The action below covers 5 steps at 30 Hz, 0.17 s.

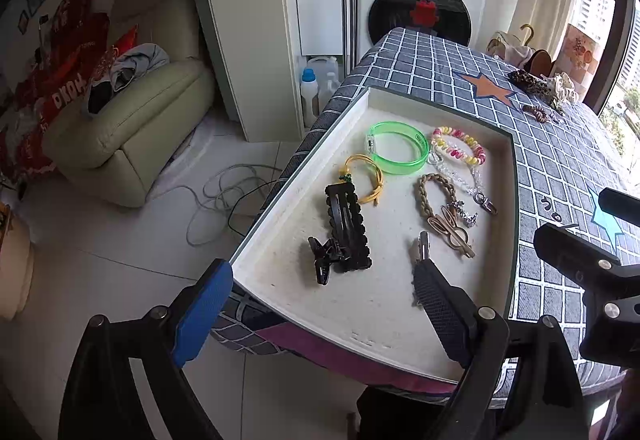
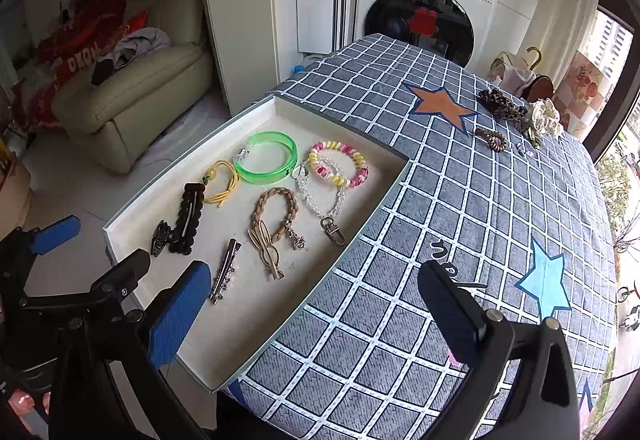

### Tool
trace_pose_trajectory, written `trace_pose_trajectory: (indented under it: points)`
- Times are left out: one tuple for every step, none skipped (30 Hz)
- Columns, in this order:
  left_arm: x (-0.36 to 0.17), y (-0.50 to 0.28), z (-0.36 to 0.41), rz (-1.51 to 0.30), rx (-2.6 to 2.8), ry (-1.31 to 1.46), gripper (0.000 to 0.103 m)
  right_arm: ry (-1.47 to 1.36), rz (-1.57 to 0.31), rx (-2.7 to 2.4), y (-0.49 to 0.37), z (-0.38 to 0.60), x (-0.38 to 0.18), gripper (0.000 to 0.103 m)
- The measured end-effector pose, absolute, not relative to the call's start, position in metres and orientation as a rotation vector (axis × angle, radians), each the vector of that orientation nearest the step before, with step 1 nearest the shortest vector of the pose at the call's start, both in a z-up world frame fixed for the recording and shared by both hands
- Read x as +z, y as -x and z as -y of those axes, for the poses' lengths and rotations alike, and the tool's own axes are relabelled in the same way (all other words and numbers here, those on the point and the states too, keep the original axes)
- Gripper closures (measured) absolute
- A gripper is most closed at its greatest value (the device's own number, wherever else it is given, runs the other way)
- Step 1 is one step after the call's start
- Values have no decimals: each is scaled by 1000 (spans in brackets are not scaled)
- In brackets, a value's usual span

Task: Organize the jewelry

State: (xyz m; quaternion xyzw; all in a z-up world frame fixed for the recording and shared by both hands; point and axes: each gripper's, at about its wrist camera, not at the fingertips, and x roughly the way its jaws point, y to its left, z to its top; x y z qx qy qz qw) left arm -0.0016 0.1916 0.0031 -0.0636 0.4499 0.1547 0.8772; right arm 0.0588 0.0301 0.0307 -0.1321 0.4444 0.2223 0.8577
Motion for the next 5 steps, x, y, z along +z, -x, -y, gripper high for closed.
trace_pose_trajectory:
  points:
    - [3, 2, -191, -935, 324, 133, 6, 277, -935, 467, -58, -30, 30, 0]
    - [3, 2, -191, -933, 325, 131, 6, 277, -936, 468, -58, -31, 29, 0]
    - [2, 2, -192, -933, 326, 130, 6, 276, -937, 469, -58, -31, 29, 0]
    - [2, 2, -192, -935, 325, 132, 6, 275, -938, 469, -59, -31, 29, 0]
    - [2, 2, -192, -937, 324, 134, 6, 274, -939, 470, -58, -31, 29, 0]
